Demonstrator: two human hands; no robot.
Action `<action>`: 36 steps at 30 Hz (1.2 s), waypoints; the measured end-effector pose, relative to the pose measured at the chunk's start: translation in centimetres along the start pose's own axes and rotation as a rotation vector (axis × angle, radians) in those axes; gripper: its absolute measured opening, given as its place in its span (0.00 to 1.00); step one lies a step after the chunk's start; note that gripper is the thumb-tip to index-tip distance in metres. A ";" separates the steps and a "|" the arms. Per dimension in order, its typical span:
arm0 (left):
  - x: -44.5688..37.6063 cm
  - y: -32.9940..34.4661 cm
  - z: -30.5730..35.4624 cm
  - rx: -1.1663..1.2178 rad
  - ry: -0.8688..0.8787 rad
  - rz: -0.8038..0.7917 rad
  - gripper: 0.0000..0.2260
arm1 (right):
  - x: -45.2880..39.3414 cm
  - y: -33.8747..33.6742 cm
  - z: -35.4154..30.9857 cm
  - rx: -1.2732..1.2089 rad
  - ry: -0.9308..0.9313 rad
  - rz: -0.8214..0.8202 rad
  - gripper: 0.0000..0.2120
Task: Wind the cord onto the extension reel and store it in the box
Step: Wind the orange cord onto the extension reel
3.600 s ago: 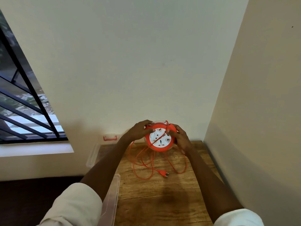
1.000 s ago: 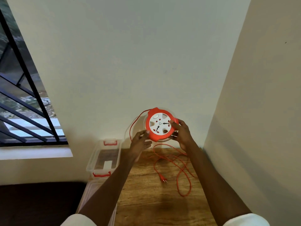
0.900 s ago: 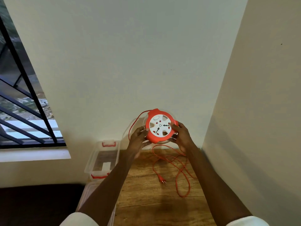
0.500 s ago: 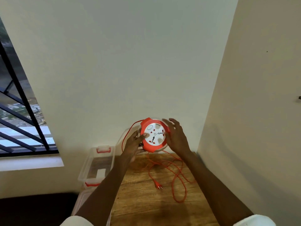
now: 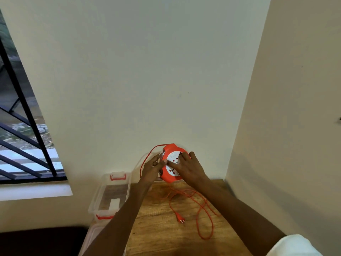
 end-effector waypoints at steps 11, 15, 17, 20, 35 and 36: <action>3.2 2.3 -1.9 0.315 0.016 0.151 0.15 | 0.4 3.0 0.9 -1.521 1.374 -0.088 0.29; 3.5 2.1 -2.5 0.299 -0.003 0.154 0.16 | 1.5 3.6 0.0 -1.666 1.486 -0.081 0.18; 2.9 1.6 -2.4 0.245 -0.014 0.134 0.20 | 1.8 3.7 0.8 -1.585 1.359 -0.135 0.16; 1.6 0.3 -2.2 0.177 -0.057 0.086 0.21 | 2.2 3.2 3.2 -1.234 1.139 -0.150 0.13; -2.2 -1.9 -0.5 -0.175 -0.064 -0.249 0.18 | -0.3 0.7 0.8 -0.124 -0.246 -0.157 0.40; -2.2 -2.0 -0.7 -0.179 -0.060 -0.238 0.18 | -0.3 0.6 0.7 -0.108 -0.274 -0.146 0.41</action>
Point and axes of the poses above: each hand's wrist, its own x-axis away from the middle knuckle, its own y-axis out of the palm, z = x × y, the point moved 6 cm from there along -x, towards the middle knuckle, and after that the axes turned 6 degrees about z, right-handed, at the moved point
